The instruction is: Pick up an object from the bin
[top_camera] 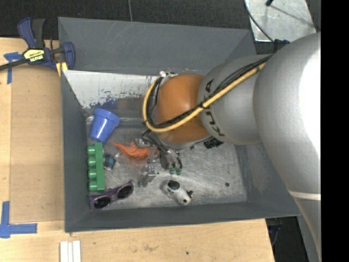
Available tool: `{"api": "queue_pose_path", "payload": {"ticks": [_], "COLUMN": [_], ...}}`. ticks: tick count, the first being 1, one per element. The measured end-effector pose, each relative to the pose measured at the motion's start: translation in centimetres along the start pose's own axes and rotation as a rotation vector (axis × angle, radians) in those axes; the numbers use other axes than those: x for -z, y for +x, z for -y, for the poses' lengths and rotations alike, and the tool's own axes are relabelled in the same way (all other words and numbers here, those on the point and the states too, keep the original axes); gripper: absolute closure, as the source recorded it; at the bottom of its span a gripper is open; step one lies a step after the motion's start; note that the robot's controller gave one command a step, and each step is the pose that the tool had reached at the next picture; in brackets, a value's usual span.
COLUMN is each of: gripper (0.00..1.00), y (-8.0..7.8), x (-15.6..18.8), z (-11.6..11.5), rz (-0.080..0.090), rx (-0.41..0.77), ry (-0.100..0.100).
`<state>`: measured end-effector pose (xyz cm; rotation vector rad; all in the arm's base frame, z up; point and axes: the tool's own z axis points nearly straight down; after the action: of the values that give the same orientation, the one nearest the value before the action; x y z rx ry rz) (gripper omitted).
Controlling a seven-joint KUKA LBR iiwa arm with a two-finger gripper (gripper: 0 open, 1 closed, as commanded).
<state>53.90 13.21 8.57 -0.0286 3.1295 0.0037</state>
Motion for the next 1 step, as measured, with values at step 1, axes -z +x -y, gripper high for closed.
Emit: {"api": "queue_pose_path", "payload": {"ticks": [1], "gripper": [0.0], "y": [-0.16], "x": [-0.32], "z": [-0.14], "rz": [-0.001], "rx": [0.001], "ry": [0.0]}}
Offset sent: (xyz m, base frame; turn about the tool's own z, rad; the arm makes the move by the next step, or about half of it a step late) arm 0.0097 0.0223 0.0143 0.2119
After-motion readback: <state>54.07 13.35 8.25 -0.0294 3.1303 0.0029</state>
